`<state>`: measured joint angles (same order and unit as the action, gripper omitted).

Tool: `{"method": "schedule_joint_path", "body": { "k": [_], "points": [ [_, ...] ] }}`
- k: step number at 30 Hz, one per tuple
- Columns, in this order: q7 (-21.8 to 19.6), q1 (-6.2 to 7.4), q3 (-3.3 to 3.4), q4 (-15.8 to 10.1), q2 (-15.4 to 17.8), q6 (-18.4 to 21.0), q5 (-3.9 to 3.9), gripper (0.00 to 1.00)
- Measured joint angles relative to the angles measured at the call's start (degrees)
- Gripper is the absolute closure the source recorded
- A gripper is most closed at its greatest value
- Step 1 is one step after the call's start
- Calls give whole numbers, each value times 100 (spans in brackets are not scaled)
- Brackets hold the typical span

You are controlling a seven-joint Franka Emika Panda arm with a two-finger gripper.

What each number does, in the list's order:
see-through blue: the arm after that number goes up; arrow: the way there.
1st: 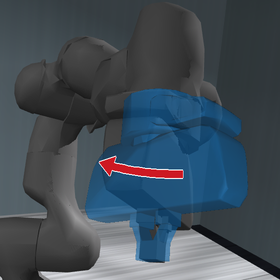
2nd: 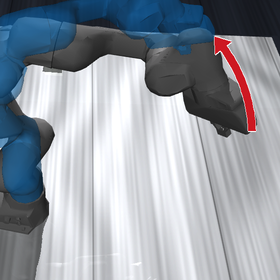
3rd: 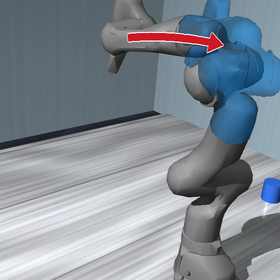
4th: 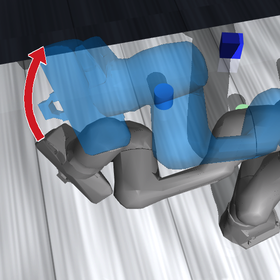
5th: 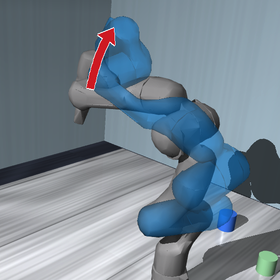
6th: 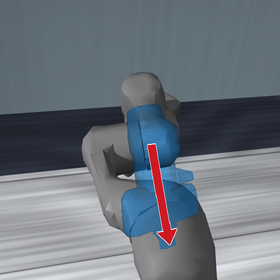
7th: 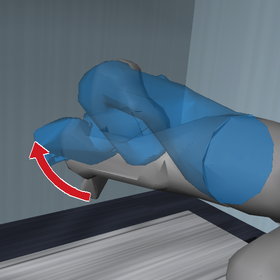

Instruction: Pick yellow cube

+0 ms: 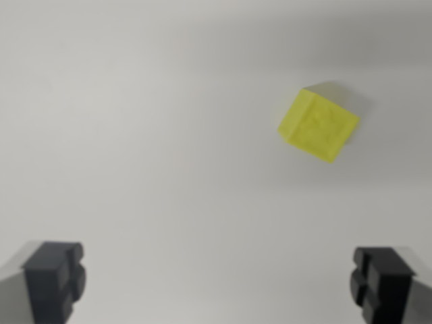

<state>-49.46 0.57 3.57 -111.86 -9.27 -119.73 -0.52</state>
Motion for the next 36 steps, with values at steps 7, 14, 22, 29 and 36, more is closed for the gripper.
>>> {"method": "schedule_joint_path", "body": {
  "k": [7,14,22,29,36],
  "points": [
    [-39,-14,2,-30,2,-34,0,0],
    [-147,-85,3,-176,-73,-267,11,0],
    [-267,-169,3,-338,-187,-554,28,0],
    [-372,-243,3,-463,-303,-801,46,0],
    [-473,-316,3,-570,-432,-1046,66,0]
  ]
}}
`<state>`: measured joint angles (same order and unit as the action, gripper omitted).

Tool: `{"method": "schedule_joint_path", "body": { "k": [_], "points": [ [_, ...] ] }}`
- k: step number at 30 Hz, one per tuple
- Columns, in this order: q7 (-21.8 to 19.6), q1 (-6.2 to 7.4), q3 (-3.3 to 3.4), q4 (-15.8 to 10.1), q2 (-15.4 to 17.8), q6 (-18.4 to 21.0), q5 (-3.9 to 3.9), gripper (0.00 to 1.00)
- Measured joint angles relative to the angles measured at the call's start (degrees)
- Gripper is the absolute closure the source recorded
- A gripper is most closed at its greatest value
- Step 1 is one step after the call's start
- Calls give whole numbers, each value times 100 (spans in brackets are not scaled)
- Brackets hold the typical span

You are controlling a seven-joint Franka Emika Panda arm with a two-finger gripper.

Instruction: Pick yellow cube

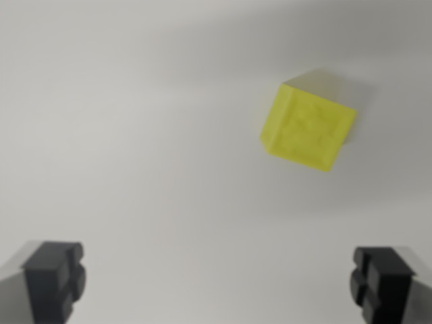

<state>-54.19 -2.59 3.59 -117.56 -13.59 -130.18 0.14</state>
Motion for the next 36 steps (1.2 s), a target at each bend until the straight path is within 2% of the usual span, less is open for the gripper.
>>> {"method": "schedule_joint_path", "body": {
  "k": [16,36],
  "points": [
    [-225,-166,0,-188,-340,-547,55,0],
    [-485,-370,0,-303,-852,-1200,149,0]
  ]
}}
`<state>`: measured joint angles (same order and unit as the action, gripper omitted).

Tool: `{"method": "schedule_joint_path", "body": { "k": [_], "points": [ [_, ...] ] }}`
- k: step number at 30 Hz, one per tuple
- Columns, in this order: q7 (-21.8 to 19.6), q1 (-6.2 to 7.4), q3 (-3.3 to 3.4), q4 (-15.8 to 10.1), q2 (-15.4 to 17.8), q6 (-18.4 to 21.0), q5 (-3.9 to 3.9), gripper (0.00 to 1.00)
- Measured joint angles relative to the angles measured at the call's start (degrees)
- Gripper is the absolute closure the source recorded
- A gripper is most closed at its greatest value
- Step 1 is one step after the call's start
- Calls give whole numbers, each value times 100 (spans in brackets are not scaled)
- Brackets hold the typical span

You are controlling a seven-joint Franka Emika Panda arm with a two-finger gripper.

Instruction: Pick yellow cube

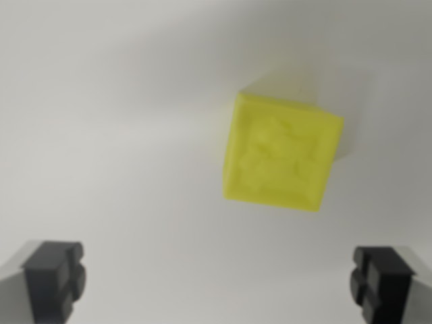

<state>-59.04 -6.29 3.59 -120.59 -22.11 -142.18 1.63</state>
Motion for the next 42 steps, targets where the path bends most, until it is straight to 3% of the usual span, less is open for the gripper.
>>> {"method": "schedule_joint_path", "body": {
  "k": [28,42],
  "points": [
    [-313,-273,0,45,-818,-798,188,0],
    [-293,-282,-5,122,-1141,-1045,250,0]
  ]
}}
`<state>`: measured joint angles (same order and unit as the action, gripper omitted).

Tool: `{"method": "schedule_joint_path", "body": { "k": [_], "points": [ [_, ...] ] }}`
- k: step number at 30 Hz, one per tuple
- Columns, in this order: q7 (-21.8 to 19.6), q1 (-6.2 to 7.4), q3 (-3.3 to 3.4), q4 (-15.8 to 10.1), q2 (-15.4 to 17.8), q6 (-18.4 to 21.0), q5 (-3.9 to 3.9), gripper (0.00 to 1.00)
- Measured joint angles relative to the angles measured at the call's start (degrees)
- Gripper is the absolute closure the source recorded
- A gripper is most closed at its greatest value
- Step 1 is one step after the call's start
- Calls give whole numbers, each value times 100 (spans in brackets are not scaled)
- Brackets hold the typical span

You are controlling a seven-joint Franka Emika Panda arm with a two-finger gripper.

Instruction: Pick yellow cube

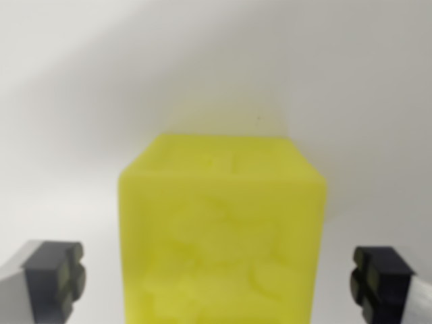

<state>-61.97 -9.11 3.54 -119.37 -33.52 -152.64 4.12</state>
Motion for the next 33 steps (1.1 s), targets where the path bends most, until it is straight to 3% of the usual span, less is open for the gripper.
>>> {"method": "schedule_joint_path", "body": {
  "k": [10,17,18,33],
  "points": [
    [46,10,-1,100,-329,-228,79,0],
    [55,14,2,112,-364,-254,95,0],
    [55,15,3,114,-364,-254,95,100],
    [2,8,7,-8,16,1,25,100]
  ]
}}
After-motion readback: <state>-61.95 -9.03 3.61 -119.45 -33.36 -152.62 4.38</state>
